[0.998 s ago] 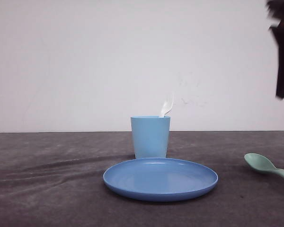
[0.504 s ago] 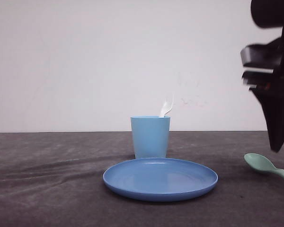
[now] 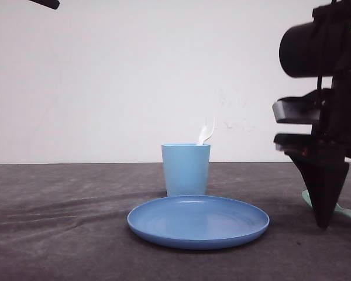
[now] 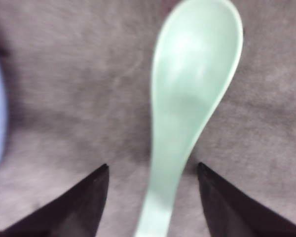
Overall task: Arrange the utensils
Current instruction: 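Lower the right gripper onto the mint-green spoon handle and close it, then lift the green spoon with the right gripper and drop it into the cup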
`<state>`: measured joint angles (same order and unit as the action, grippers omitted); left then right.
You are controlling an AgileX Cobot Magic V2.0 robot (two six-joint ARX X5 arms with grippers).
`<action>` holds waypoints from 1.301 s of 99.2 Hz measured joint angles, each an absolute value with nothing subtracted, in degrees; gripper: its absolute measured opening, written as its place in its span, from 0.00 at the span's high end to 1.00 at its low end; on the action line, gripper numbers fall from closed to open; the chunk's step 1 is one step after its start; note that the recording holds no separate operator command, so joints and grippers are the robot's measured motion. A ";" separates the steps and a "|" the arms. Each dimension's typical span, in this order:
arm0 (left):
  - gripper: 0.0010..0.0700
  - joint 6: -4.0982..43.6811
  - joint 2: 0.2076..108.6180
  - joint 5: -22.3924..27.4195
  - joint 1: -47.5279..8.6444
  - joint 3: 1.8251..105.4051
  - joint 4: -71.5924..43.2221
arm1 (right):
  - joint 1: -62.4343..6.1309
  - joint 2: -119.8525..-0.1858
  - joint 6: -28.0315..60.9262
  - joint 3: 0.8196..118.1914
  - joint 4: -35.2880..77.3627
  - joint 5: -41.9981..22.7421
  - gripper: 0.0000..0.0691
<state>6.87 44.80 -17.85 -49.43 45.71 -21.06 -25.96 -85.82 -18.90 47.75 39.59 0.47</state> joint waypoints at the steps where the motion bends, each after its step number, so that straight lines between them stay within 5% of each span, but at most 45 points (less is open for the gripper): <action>1: 0.62 6.87 44.75 -17.85 -49.43 45.71 -21.06 | -25.93 -85.89 -18.92 47.75 39.62 0.19 0.53; 26: 0.62 6.90 44.16 -17.85 -49.69 45.71 -21.82 | -26.17 -85.89 -18.94 47.75 38.79 -2.70 0.89; 67: 0.62 8.19 44.07 -16.56 -49.69 45.71 -22.04 | -28.16 -77.01 -18.61 47.75 33.67 -3.09 0.90; 93: 0.62 10.20 44.05 -16.47 -49.69 45.71 -22.15 | -35.79 -67.40 -16.29 47.92 11.70 -3.05 0.90; 129: 0.62 11.79 44.05 -16.36 -49.69 45.71 -23.64 | -37.98 -75.24 -11.79 47.97 -11.46 -3.05 0.90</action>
